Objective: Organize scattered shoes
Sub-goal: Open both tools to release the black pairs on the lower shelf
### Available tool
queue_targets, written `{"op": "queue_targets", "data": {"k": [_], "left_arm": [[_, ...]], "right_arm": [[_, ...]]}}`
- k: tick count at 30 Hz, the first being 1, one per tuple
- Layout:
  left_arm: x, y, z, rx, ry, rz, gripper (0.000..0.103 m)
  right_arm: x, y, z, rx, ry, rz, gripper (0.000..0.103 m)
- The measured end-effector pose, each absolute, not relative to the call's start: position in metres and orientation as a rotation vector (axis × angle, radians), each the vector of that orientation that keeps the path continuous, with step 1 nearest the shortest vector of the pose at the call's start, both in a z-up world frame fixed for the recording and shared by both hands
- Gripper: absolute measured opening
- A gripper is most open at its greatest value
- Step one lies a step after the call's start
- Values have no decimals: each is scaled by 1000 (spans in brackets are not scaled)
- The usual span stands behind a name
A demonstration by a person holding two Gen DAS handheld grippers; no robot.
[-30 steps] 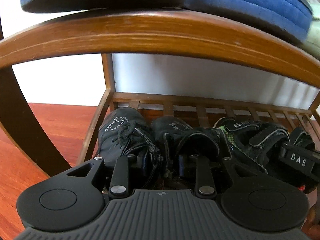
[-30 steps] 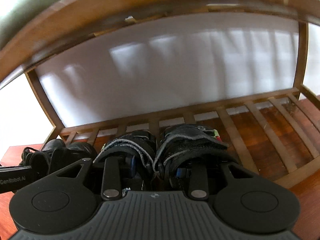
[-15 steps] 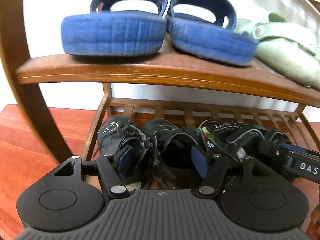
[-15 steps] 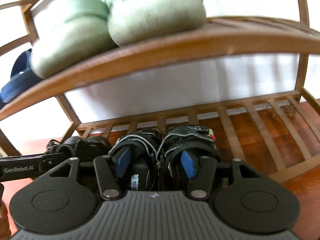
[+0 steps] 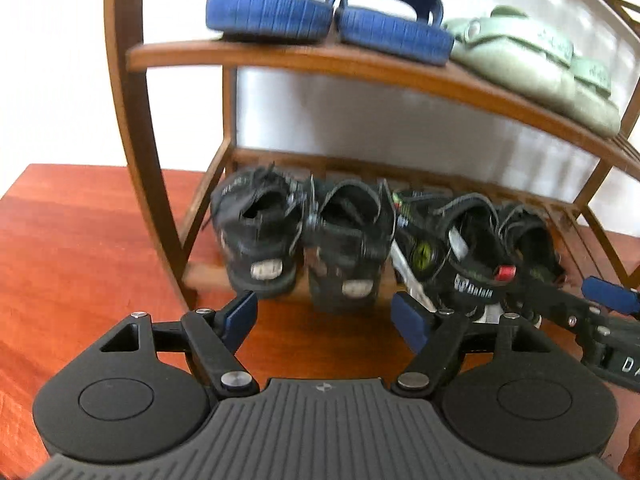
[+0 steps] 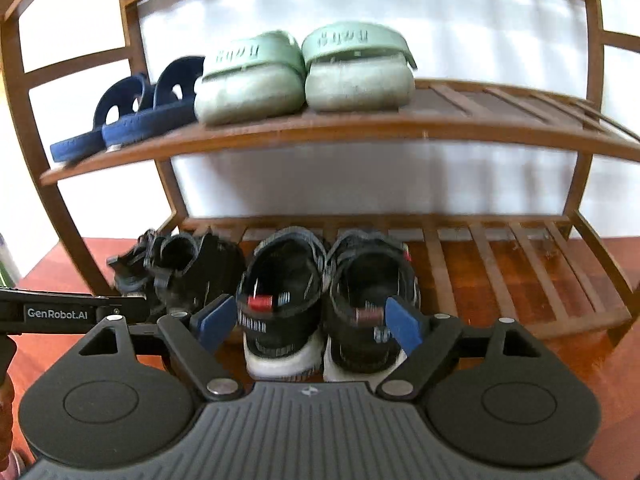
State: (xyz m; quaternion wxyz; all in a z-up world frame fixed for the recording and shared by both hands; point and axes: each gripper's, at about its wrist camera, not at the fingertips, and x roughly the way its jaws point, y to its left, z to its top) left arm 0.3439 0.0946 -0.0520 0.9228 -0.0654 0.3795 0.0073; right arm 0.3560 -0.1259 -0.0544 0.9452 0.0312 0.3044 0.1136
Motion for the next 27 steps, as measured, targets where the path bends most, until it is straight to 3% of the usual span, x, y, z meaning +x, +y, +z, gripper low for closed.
{"op": "queue_targets", "data": {"k": [12,27], "left_arm": [[359,99,-77,-89,813,19,76],[395,105,-100,-64,834,66,76]], "right_arm": [[361,-120,-103,119,748,161,86],[383,-101,-123,124,754,82,89]]}}
